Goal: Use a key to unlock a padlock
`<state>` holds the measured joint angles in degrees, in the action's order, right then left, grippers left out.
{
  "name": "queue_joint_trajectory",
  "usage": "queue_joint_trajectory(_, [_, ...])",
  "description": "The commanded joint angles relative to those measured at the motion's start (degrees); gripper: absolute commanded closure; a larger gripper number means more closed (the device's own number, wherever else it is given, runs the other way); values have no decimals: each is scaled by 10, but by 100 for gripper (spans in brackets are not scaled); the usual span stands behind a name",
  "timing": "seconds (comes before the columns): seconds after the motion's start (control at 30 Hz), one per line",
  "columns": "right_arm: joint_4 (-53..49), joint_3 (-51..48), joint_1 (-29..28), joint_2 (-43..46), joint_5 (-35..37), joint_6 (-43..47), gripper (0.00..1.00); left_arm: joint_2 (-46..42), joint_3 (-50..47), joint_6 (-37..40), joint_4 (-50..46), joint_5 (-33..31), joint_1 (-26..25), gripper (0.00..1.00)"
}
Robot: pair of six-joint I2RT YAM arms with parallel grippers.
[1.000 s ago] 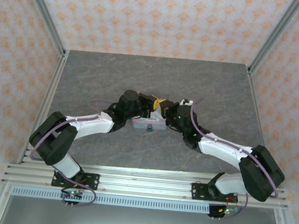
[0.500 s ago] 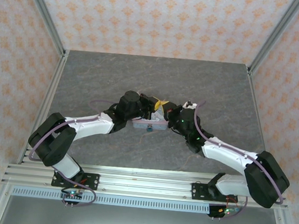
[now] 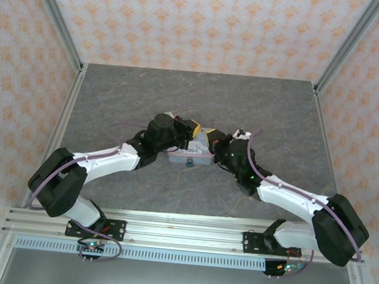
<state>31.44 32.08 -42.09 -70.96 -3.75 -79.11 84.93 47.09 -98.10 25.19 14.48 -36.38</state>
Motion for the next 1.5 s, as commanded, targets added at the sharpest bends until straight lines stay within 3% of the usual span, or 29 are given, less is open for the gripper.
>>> queue_joint_trajectory(0.0, [-8,-10,2,8,29,-6,100,-21,4,32,-21,-27,4,100])
queue_joint_trajectory(0.3, [-8,-9,1,8,27,-1,100,-29,15,59,-30,-31,4,100])
queue_joint_trajectory(0.4, [-37,-4,4,23,22,27,81,-32,20,91,-47,-33,5,100])
queue_joint_trajectory(0.5, [-80,-4,14,54,10,64,64,-43,36,178,-92,-33,8,100])
queue_joint_trajectory(0.57, [-90,-8,30,71,-11,97,58,-48,43,256,-106,-29,11,100])
queue_joint_trajectory(0.73, [-42,-16,75,77,-104,161,59,-51,51,449,-90,13,14,100])
queue_joint_trajectory(0.87, [38,4,84,38,-187,196,61,-48,42,523,-53,51,14,100])
queue_joint_trajectory(1.0, [92,35,84,-11,-246,200,65,-45,36,539,-13,77,14,100])
queue_joint_trajectory(1.47, [197,27,71,-58,-249,175,71,-51,-1,468,66,22,14,100])
